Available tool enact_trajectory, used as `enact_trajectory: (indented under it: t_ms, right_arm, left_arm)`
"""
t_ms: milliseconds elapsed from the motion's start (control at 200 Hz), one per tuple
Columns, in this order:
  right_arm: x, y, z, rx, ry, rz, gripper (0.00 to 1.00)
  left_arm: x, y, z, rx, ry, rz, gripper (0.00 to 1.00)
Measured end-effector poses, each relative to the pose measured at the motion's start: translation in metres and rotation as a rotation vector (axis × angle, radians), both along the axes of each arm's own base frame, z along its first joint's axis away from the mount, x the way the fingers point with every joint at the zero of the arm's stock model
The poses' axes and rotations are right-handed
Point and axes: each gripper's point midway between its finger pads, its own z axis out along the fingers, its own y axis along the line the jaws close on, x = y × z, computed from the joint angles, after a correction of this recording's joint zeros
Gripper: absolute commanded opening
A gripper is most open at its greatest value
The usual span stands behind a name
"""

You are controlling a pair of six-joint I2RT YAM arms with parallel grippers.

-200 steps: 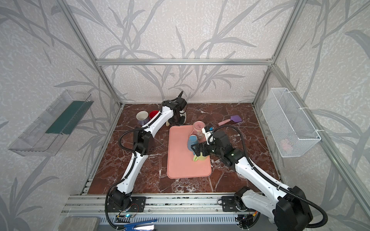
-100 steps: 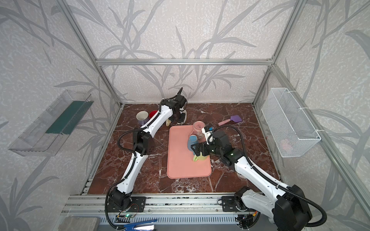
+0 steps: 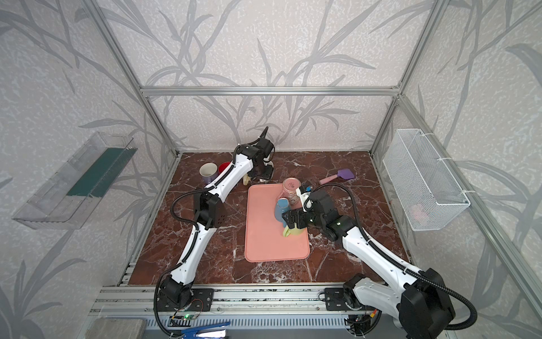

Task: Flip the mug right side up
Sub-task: 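Lower the white mug beside the cream mug with the left gripper, then open the left gripper and lift away while the right gripper moves over the tray, then close the right gripper on the blue mug while the left arm moves toward the tray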

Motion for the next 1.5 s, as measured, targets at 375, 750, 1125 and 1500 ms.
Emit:
enact_trajectory:
  t_ms: [375, 750, 1125, 1500]
  right_arm:
    - [-0.009, 0.013, 0.021, -0.108, -0.021, 0.029, 0.92]
    - [-0.015, 0.023, 0.031, -0.23, -0.015, 0.049, 0.89]
    - [-0.006, 0.033, 0.029, -0.332, 0.016, 0.052, 0.89]
    - [0.009, 0.042, 0.011, -0.442, 0.079, 0.054, 0.79]
  left_arm:
    - [-0.035, 0.013, 0.099, -0.085, -0.132, -0.007, 0.95]
    - [-0.091, 0.044, 0.136, -0.15, -0.231, 0.001, 0.98]
    - [-0.164, 0.094, 0.16, -0.173, -0.345, 0.03, 0.99]
    - [-0.218, 0.132, 0.121, -0.123, -0.326, 0.034, 0.99]
